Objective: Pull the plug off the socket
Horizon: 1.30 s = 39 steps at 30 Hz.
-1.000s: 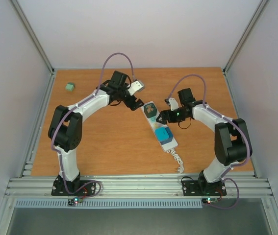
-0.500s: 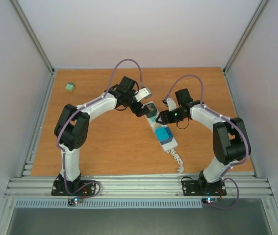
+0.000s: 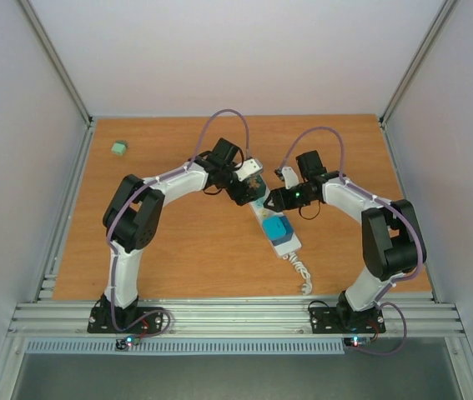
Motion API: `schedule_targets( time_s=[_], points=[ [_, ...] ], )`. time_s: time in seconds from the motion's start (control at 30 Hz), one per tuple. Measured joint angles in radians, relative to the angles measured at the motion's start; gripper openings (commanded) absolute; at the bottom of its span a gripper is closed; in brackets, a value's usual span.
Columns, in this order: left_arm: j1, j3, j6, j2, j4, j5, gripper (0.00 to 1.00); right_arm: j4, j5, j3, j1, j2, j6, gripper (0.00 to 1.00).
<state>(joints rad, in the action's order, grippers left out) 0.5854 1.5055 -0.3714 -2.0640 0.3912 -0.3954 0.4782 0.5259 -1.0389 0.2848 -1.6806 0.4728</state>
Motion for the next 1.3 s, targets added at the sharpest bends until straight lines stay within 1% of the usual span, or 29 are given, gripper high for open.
schedule_targets(
  time_s=[0.2, 0.27, 0.4, 0.6, 1.0, 1.3],
  points=[
    [0.001, 0.000, 0.009, -0.018, -0.018, -0.011, 0.80, -0.031, 0.001, 0.000, 0.013, -0.009, 0.000, 0.42],
    [0.000, 0.000, 0.013, -0.018, -0.023, -0.018, 0.75, -0.035, 0.001, 0.000, 0.013, -0.011, 0.000, 0.41],
    [0.001, 0.000, 0.020, -0.018, -0.063, -0.027, 0.61, -0.045, 0.002, -0.002, 0.014, -0.018, 0.000, 0.39],
    [-0.002, -0.027, 0.022, -0.011, -0.113, -0.032, 0.47, -0.043, 0.003, -0.007, 0.014, -0.024, 0.000, 0.35],
    [-0.011, -0.041, 0.057, -0.005, -0.139, -0.050, 0.42, -0.035, 0.005, -0.020, 0.016, -0.035, 0.000, 0.32],
    [-0.001, -0.123, 0.037, 0.042, -0.212, 0.023, 0.39, -0.060, 0.011, -0.025, 0.024, -0.048, 0.000, 0.30]
  ],
)
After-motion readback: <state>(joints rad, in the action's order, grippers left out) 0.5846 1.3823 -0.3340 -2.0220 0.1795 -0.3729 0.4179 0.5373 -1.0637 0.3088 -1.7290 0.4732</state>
